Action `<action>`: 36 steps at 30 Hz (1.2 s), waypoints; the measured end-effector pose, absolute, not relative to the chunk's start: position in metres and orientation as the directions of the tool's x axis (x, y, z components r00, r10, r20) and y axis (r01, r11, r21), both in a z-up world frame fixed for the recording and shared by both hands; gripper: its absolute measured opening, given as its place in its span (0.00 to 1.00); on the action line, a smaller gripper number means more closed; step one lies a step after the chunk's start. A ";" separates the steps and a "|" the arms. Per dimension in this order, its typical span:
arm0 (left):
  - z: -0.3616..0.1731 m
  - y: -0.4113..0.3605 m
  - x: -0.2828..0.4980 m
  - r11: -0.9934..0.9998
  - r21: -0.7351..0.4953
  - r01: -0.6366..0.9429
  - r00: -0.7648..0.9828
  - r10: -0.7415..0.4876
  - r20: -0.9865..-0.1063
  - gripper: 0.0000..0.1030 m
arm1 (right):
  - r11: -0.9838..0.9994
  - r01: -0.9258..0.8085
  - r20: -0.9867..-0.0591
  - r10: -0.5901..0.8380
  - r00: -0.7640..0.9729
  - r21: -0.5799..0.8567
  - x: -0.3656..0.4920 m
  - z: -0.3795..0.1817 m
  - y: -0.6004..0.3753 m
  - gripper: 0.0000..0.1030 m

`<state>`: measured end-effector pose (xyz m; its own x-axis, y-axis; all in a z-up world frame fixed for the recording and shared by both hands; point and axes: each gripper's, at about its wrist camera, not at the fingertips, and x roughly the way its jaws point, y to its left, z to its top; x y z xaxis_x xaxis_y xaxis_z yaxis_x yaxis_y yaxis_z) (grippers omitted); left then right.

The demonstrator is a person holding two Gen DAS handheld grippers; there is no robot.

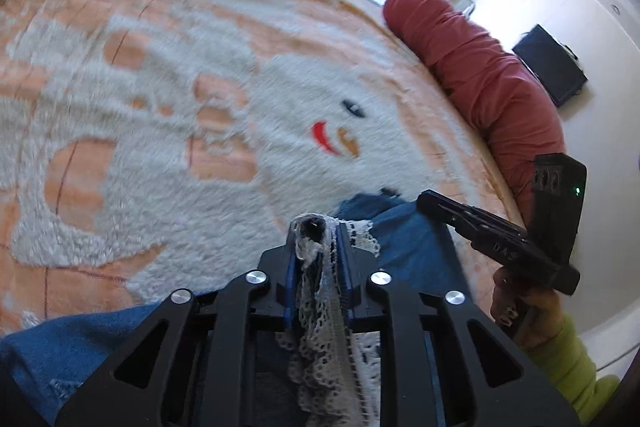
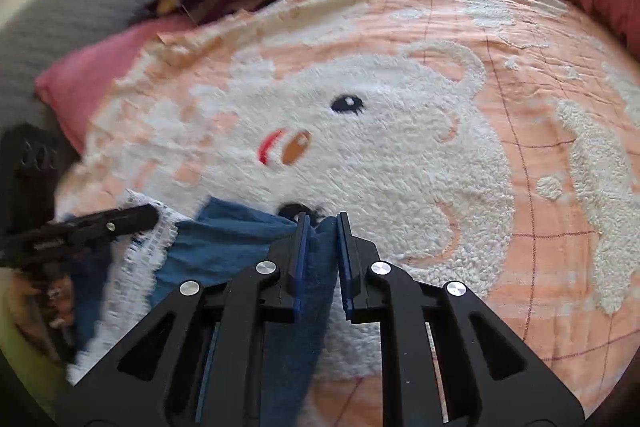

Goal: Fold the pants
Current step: 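Lift the lace edge with both grippers and fold it over the shorts, then open both grippers and smooth the folded shorts flat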

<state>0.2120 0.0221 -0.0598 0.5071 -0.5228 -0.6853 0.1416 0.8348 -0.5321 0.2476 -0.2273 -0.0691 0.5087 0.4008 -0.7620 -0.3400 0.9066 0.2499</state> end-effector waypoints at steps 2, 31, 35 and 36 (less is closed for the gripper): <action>-0.061 0.026 0.213 0.836 -0.532 0.135 0.509 -0.519 -0.687 0.25 | 0.915 -0.337 -0.765 0.379 0.520 0.224 0.244 -0.071 -0.228 0.14; 0.018 0.047 0.065 0.894 -0.433 0.116 0.684 -0.388 -0.617 0.80 | 0.901 -0.401 -0.637 0.408 0.654 0.166 0.079 0.015 -0.251 0.81; 0.011 0.044 0.051 0.879 -0.467 0.099 0.659 -0.410 -0.631 0.80 | 0.896 -0.409 -0.661 0.414 0.625 0.174 0.069 0.003 -0.249 0.81; 0.009 0.042 0.048 0.878 -0.469 0.095 0.654 -0.410 -0.636 0.80 | 0.894 -0.415 -0.671 0.413 0.615 0.169 0.066 -0.002 -0.247 0.81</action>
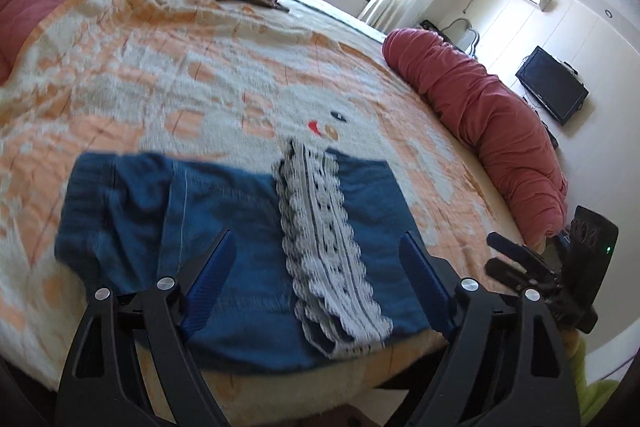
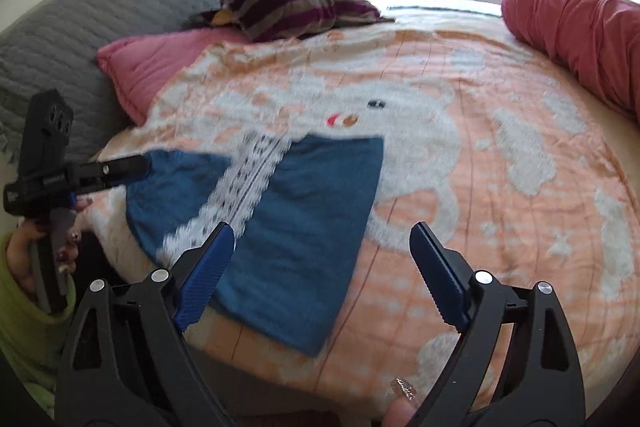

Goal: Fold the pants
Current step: 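Open both grippers and smooth the folded shorts flat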

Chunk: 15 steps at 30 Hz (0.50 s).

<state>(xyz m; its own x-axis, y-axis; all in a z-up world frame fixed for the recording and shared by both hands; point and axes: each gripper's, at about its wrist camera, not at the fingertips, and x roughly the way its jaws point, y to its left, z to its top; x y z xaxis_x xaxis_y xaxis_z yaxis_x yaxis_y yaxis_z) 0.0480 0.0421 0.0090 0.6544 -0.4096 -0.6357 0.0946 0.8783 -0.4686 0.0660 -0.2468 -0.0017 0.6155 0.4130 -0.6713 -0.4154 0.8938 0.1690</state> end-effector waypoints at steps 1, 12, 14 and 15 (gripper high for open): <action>0.006 0.039 0.044 0.873 -0.479 0.094 0.641 -0.421 -0.642 0.80 | 0.895 -0.417 -0.679 0.406 0.611 0.160 0.063 -0.006 -0.245 0.81; -0.036 0.016 0.027 0.868 -0.497 0.011 0.553 -0.420 -0.720 0.74 | 0.887 -0.444 -0.710 0.392 0.585 0.124 0.049 -0.036 -0.227 0.81; -0.040 0.007 0.027 0.875 -0.484 0.008 0.543 -0.410 -0.733 0.70 | 0.884 -0.455 -0.713 0.386 0.586 0.105 0.048 -0.040 -0.222 0.81; -0.043 0.003 0.029 0.881 -0.473 0.000 0.536 -0.399 -0.744 0.68 | 0.885 -0.456 -0.715 0.381 0.587 0.098 0.048 -0.041 -0.220 0.81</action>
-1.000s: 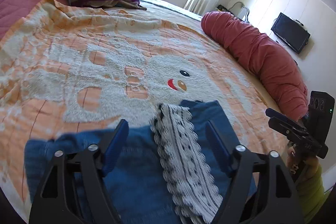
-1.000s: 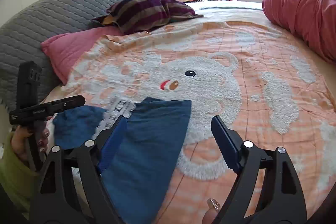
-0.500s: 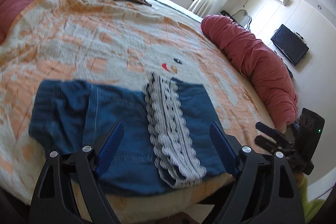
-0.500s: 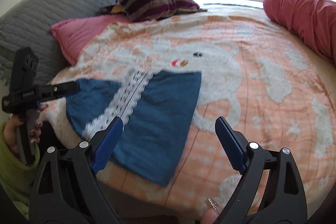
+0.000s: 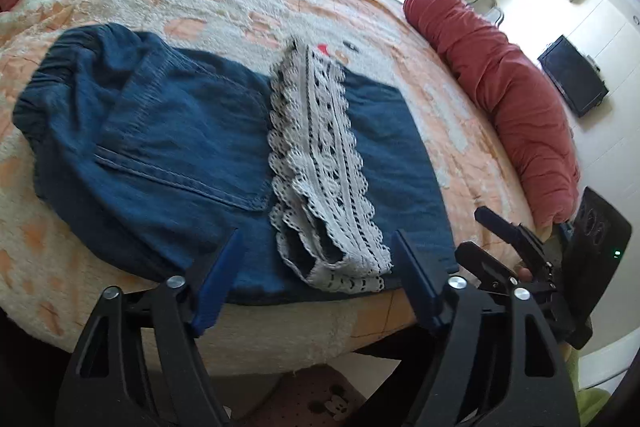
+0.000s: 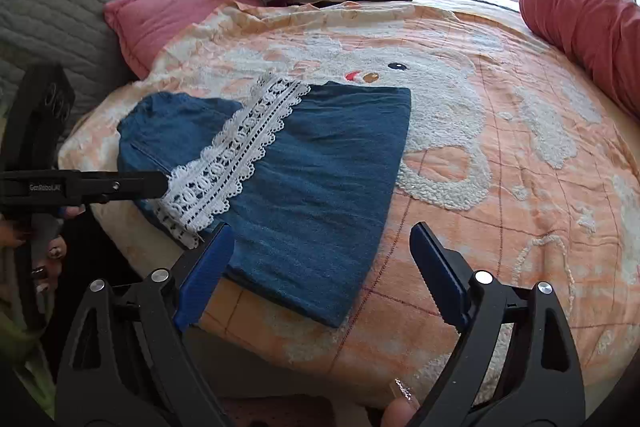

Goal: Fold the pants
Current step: 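Open both grippers and smooth the folded shorts flat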

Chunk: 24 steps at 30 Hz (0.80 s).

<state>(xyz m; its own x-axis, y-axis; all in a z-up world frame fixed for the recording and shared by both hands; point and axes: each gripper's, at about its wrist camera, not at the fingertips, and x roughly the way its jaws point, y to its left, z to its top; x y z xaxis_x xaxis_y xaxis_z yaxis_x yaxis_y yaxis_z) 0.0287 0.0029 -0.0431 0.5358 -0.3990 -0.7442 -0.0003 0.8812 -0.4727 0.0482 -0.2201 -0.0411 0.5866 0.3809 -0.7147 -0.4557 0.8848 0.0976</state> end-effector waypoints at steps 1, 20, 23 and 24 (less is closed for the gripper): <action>-0.045 0.000 0.030 0.886 -0.464 -0.006 0.532 -0.390 -0.751 0.66 | 0.883 -0.459 -0.719 0.381 0.581 0.097 0.048 -0.044 -0.218 0.81; -0.055 -0.022 0.020 0.954 -0.280 0.104 0.536 -0.291 -0.792 0.28 | 0.855 -0.519 -0.801 0.317 0.507 0.010 0.050 -0.076 -0.196 0.55; -0.054 -0.021 0.020 0.956 -0.272 0.111 0.538 -0.289 -0.792 0.28 | 0.854 -0.521 -0.798 0.320 0.511 0.009 0.049 -0.076 -0.196 0.55; -0.054 -0.022 0.021 0.955 -0.274 0.111 0.537 -0.289 -0.792 0.28 | 0.854 -0.521 -0.797 0.322 0.511 0.010 0.049 -0.077 -0.196 0.55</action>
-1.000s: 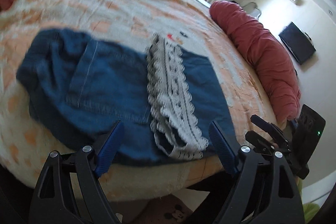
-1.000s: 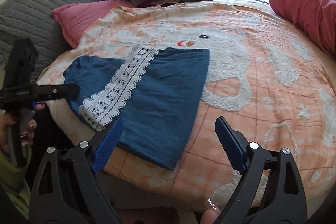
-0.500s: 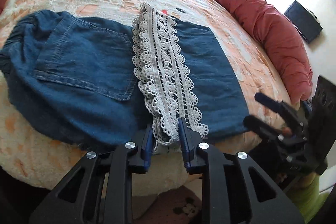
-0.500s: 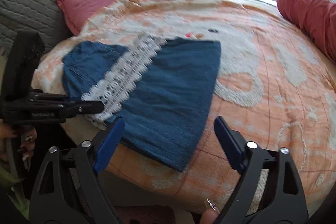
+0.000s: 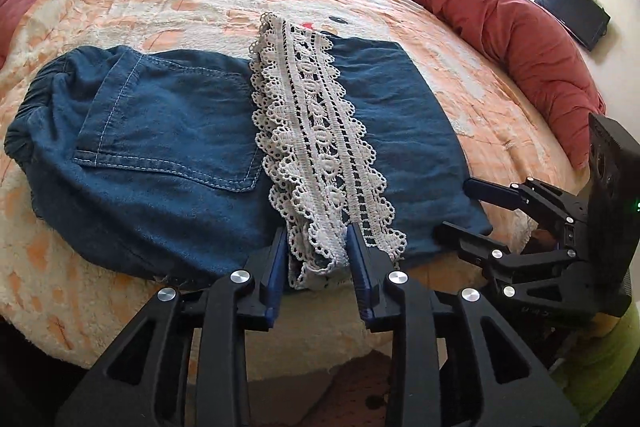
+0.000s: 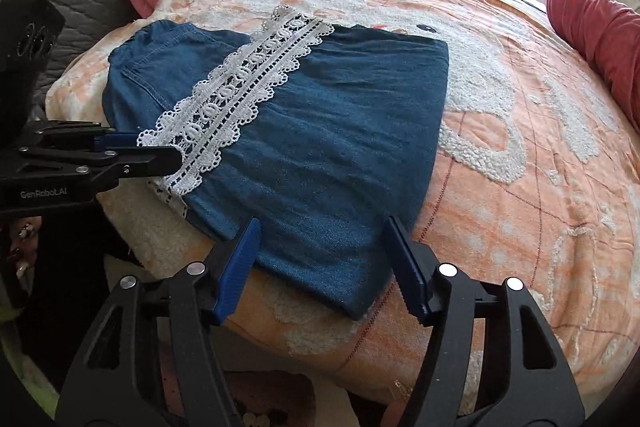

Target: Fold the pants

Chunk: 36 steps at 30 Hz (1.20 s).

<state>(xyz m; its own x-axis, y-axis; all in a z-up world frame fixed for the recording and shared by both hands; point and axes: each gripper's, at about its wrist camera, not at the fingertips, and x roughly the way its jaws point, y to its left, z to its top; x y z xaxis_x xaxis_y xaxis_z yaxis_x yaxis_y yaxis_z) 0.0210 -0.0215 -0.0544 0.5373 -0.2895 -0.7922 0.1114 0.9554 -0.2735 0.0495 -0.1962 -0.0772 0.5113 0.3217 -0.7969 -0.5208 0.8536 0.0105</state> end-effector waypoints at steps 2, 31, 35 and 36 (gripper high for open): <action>-0.053 -0.022 0.021 0.956 -0.272 0.112 0.537 -0.289 -0.793 0.28 | 0.853 -0.522 -0.790 0.338 0.511 0.027 0.049 -0.077 -0.199 0.55; 0.000 -0.007 0.000 0.988 -0.135 0.081 0.636 -0.155 -0.756 0.90 | 0.886 -0.429 -0.618 0.440 0.651 0.178 0.049 -0.035 -0.241 0.86; 0.004 0.005 -0.003 0.989 -0.136 0.053 0.646 -0.138 -0.750 0.95 | 0.885 -0.436 -0.611 0.437 0.660 0.162 0.048 -0.026 -0.238 0.89; 0.005 0.009 -0.004 0.990 -0.134 0.045 0.650 -0.131 -0.749 0.96 | 0.886 -0.435 -0.611 0.434 0.662 0.159 0.048 -0.025 -0.237 0.89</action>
<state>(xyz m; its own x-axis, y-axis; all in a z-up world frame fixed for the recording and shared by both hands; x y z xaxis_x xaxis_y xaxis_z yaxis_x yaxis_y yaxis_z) -0.0037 0.0087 0.0050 0.6497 -0.1310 -0.7488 0.0452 0.9899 -0.1340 0.0477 -0.2366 -0.0247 0.6620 0.4345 -0.6107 -0.4349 0.8863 0.1591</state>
